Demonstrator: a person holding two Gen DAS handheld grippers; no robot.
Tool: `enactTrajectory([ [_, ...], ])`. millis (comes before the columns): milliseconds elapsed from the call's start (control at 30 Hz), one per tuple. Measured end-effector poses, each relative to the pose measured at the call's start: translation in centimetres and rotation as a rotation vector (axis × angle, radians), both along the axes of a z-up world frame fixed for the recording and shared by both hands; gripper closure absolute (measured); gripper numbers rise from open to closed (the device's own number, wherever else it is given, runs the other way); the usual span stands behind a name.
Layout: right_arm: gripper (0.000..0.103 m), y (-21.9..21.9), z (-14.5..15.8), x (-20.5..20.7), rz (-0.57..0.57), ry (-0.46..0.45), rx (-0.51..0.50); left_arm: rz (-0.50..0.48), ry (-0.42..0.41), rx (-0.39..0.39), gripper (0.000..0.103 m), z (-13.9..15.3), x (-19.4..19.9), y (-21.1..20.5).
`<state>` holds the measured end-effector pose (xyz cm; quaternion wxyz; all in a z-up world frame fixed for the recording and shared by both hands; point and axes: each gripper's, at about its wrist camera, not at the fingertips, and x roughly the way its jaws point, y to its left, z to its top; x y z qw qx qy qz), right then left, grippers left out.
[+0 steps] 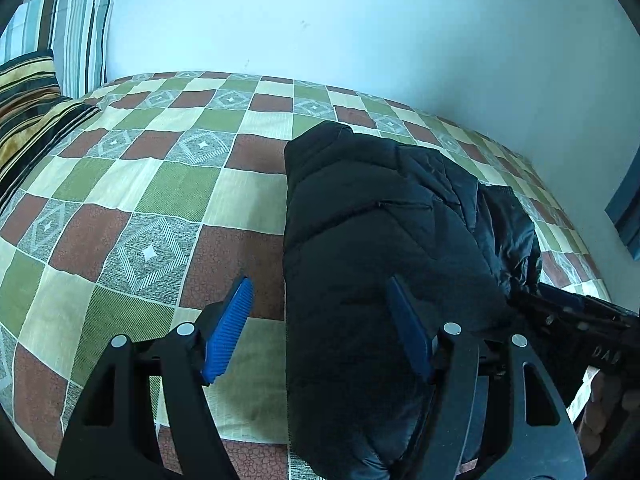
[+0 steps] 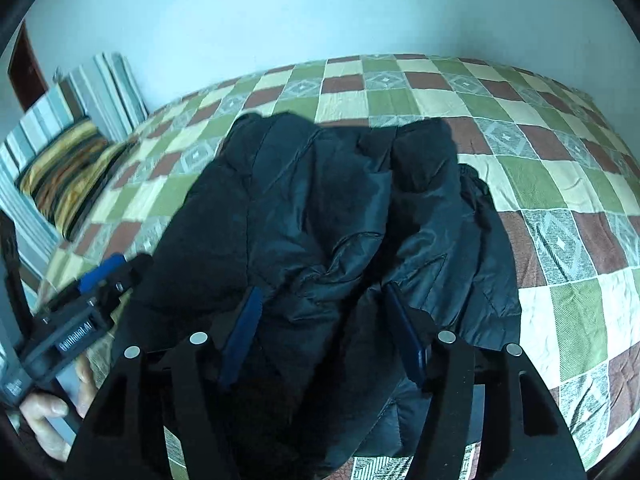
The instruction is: Fold large clothes
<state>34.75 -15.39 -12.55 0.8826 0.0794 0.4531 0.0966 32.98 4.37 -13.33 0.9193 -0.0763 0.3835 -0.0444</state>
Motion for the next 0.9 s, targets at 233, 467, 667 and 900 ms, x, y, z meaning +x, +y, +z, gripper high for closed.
enactTrajectory([
  [233, 0.041, -0.3, 0.7, 1.1, -0.024, -0.028, 0.02, 0.002, -0.001, 0.002, 0.034, 0.0, 0.0, -0.1],
  [467, 0.041, -0.3, -1.3, 2.6, -0.035, 0.038, 0.029, -0.003, -0.003, 0.01, 0.034, -0.1, 0.0, -0.2],
  [667, 0.064, 0.1, -2.4, 2.7, 0.011, 0.098, 0.095, -0.01, -0.003, 0.011, 0.034, -0.3, 0.3, -0.2],
  [900, 0.073, 0.2, -2.6, 2.5, 0.016, 0.102, 0.091, -0.012, 0.0, 0.006, 0.034, -0.4, 0.4, -0.2],
])
